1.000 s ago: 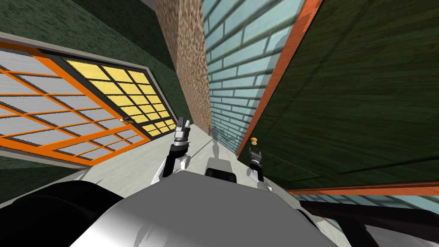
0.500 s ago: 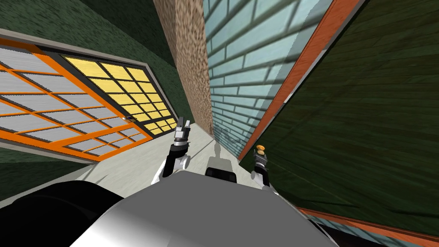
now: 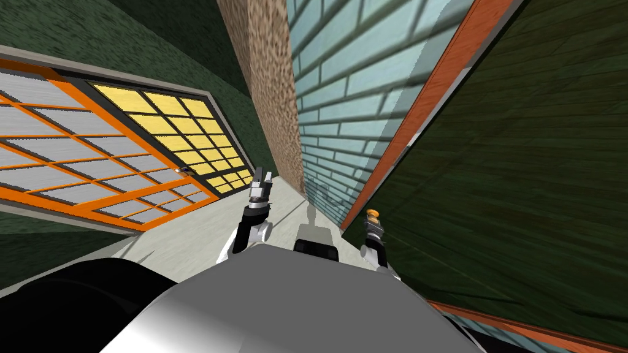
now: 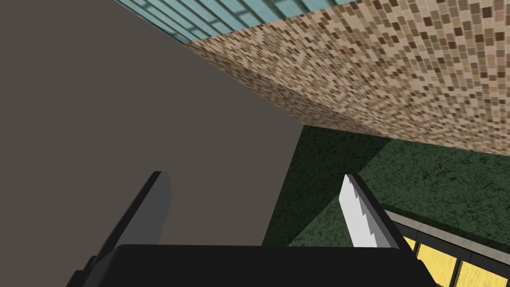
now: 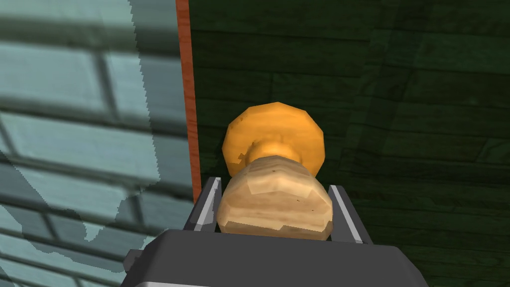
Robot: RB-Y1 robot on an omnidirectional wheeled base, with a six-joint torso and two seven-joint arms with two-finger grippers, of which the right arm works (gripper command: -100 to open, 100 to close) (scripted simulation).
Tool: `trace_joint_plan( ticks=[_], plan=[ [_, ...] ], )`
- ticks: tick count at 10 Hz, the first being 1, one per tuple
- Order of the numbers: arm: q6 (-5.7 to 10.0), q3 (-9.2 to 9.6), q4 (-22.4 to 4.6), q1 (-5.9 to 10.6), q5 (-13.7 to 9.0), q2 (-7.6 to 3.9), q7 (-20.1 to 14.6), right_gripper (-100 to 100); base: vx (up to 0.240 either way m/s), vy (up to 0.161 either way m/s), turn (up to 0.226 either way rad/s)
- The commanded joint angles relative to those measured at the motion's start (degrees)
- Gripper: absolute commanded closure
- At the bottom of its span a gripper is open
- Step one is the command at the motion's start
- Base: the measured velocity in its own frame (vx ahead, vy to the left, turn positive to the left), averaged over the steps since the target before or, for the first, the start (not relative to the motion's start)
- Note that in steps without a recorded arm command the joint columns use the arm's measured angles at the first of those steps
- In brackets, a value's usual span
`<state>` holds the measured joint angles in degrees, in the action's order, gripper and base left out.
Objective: Pull the door open
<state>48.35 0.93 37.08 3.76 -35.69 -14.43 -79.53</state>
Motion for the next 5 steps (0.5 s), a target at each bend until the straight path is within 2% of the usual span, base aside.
trace_joint_plan(
  ticks=[1, 3, 5],
  plan=[
    [0.02, 0.14, 0.1, 0.04, 0.0, 0.22, 0.0, 100, -0.014, 0.006, 0.0],
    [0.02, 0.14, 0.1, 0.04, 0.0, 0.22, 0.0, 100, -0.003, 0.002, -0.001],
    [0.0, 1.26, 0.2, -0.58, 0.6, -0.82, -1.7, 100, -0.153, 0.0, 0.107]
  ],
)
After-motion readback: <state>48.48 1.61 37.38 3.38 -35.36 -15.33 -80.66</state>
